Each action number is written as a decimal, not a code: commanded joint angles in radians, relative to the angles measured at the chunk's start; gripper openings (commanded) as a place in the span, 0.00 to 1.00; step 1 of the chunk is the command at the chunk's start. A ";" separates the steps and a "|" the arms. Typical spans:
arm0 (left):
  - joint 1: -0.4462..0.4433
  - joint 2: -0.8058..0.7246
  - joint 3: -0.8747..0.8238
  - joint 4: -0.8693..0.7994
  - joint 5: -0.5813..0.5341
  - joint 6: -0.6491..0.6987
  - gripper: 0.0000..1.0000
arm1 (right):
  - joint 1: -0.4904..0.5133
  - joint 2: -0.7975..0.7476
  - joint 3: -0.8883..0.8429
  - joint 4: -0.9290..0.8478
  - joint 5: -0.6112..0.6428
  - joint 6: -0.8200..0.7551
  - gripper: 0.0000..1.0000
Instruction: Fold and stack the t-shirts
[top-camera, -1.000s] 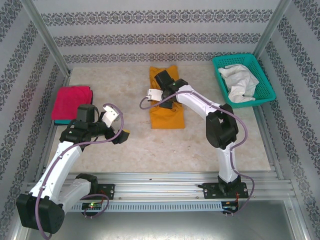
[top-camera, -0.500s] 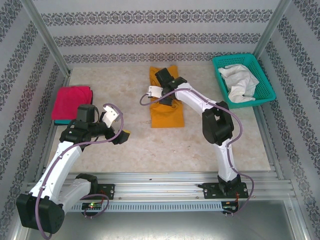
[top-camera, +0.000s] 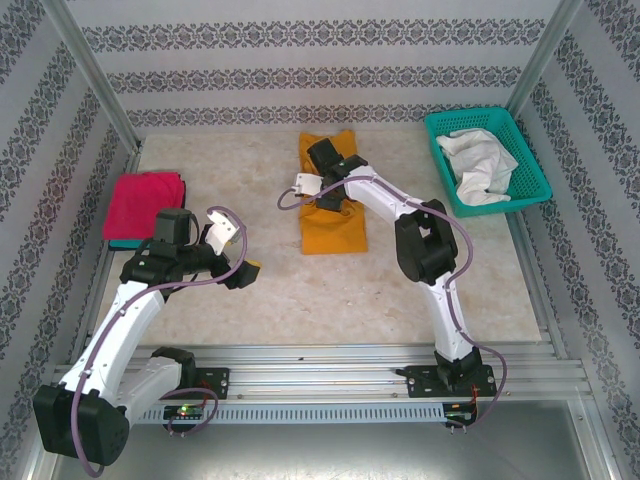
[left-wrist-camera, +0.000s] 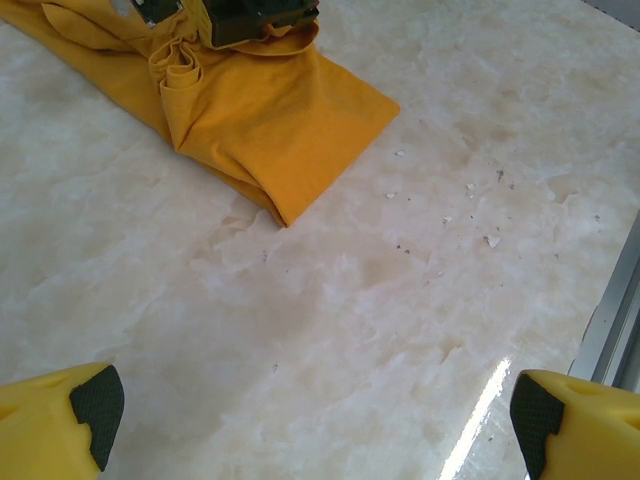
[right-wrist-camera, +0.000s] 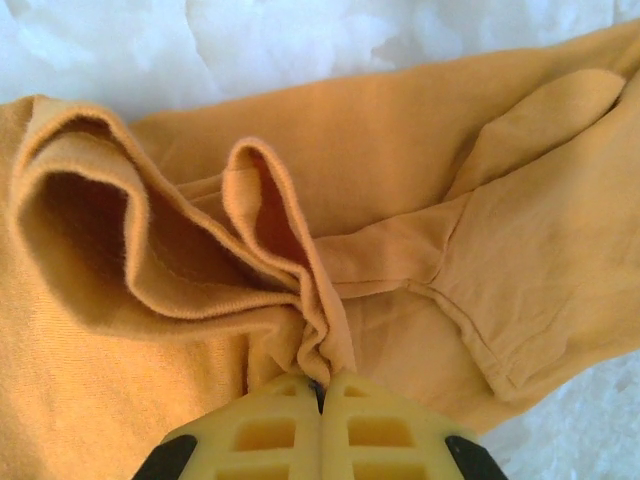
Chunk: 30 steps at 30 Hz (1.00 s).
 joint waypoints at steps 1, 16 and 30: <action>0.008 0.000 -0.002 -0.009 0.023 -0.011 1.00 | -0.016 0.025 0.037 0.006 0.029 0.007 0.00; -0.001 0.030 -0.008 0.083 0.032 -0.087 1.00 | -0.033 -0.085 -0.056 0.176 0.125 0.167 0.78; -0.041 0.048 -0.049 0.214 -0.003 -0.182 1.00 | -0.035 -0.260 -0.325 0.245 0.011 0.454 0.71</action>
